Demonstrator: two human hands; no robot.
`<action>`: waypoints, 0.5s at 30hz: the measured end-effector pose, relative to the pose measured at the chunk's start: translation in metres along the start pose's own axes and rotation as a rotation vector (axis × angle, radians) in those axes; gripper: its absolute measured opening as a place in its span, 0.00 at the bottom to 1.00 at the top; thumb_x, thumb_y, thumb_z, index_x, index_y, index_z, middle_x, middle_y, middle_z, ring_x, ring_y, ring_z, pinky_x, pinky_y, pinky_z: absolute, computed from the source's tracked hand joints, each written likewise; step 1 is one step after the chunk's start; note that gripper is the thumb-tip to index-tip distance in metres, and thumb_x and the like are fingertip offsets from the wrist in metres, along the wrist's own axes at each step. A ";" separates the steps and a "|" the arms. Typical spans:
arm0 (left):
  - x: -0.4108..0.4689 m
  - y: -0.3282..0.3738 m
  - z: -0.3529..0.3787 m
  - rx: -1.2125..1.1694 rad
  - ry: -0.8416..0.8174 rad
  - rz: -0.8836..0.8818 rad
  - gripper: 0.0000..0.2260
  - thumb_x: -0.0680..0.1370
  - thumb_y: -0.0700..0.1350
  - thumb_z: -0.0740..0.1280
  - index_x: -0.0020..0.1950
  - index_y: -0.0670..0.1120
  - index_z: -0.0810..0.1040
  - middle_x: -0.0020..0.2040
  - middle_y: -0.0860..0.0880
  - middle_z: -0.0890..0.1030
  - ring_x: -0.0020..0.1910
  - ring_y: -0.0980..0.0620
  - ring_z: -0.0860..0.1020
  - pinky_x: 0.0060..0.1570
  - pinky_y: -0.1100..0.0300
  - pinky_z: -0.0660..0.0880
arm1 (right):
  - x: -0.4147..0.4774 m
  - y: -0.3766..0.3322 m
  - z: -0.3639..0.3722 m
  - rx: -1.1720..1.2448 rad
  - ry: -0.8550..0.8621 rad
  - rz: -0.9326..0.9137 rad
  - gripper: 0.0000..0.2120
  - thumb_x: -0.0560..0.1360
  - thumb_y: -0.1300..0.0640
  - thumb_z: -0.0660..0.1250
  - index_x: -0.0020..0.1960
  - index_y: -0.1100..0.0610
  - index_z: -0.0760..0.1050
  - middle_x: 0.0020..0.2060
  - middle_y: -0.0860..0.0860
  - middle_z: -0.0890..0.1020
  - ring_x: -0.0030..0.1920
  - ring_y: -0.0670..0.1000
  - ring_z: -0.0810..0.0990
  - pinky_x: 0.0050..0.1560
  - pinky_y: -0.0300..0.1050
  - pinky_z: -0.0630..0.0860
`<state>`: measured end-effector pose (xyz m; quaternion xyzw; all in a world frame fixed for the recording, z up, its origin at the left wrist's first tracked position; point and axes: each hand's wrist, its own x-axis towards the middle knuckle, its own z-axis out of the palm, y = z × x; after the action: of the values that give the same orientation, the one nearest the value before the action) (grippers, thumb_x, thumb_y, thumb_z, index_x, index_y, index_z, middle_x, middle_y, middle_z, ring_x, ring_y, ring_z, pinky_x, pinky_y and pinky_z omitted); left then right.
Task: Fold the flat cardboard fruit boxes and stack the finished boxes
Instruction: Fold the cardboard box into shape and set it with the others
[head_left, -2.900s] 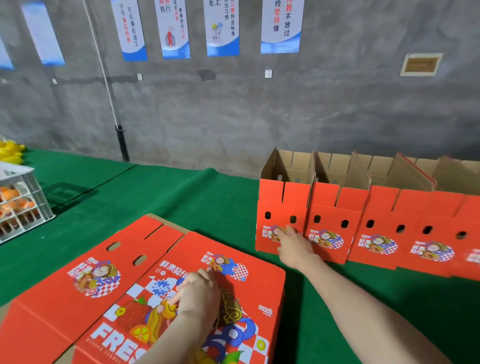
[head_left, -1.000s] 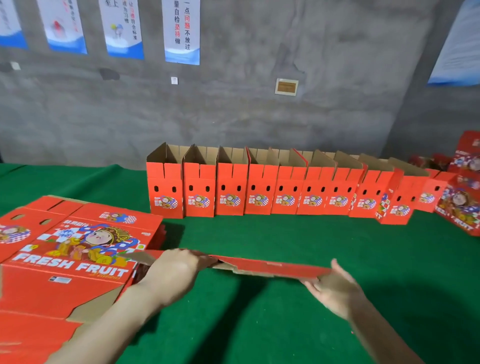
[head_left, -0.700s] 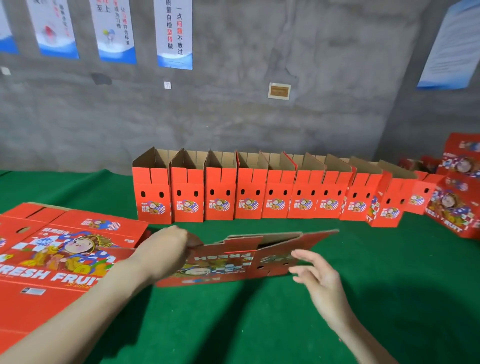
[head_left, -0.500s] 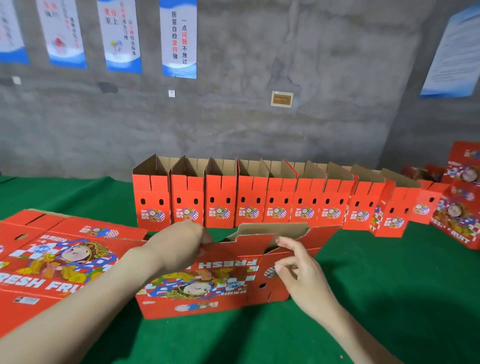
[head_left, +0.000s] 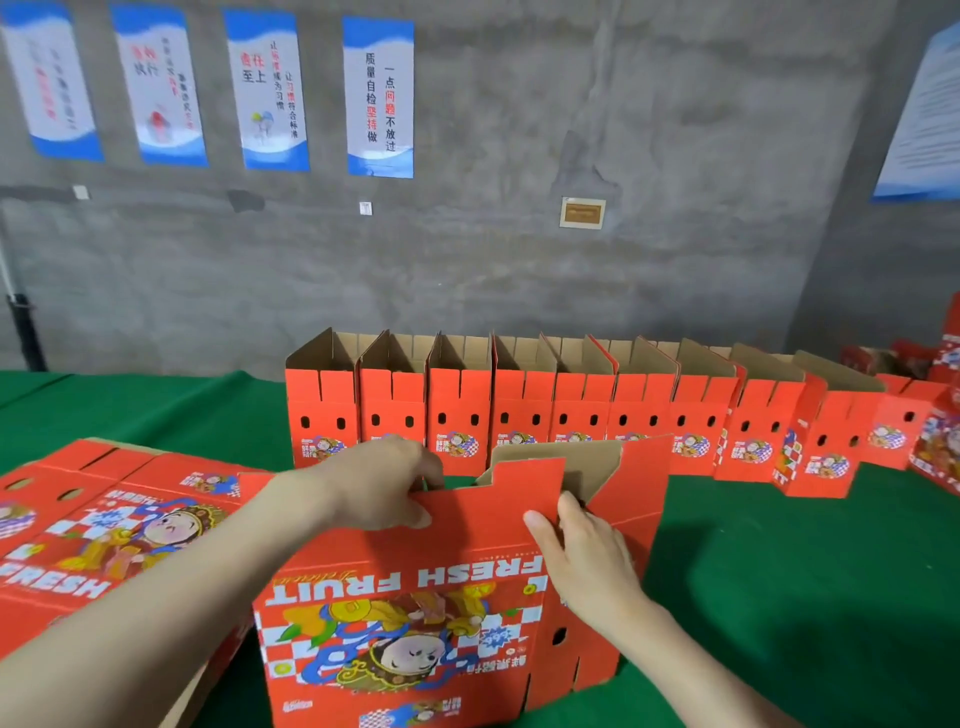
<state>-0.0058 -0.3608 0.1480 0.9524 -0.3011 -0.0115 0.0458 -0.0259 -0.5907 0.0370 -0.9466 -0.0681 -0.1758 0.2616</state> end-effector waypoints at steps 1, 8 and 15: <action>-0.001 -0.006 -0.004 -0.052 -0.009 -0.019 0.06 0.74 0.49 0.71 0.47 0.49 0.78 0.39 0.55 0.74 0.37 0.56 0.71 0.36 0.63 0.65 | 0.001 -0.001 0.000 -0.034 -0.001 -0.002 0.13 0.81 0.41 0.50 0.46 0.48 0.63 0.43 0.45 0.78 0.47 0.51 0.79 0.51 0.47 0.72; -0.008 -0.037 -0.016 -0.071 0.050 -0.158 0.09 0.76 0.47 0.67 0.36 0.55 0.76 0.32 0.60 0.77 0.33 0.63 0.75 0.32 0.74 0.66 | -0.002 0.000 -0.003 -0.050 -0.030 0.012 0.14 0.81 0.40 0.48 0.48 0.48 0.63 0.45 0.44 0.78 0.49 0.50 0.79 0.54 0.48 0.72; 0.003 -0.038 -0.018 -0.100 0.045 -0.359 0.04 0.71 0.46 0.72 0.39 0.48 0.79 0.31 0.53 0.76 0.34 0.55 0.74 0.26 0.70 0.65 | -0.006 -0.003 -0.011 0.054 0.001 0.037 0.23 0.73 0.31 0.41 0.41 0.46 0.65 0.37 0.44 0.78 0.42 0.49 0.80 0.50 0.49 0.76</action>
<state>0.0194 -0.3302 0.1620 0.9874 -0.1244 -0.0132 0.0971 -0.0355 -0.5945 0.0447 -0.9402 -0.0550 -0.1695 0.2903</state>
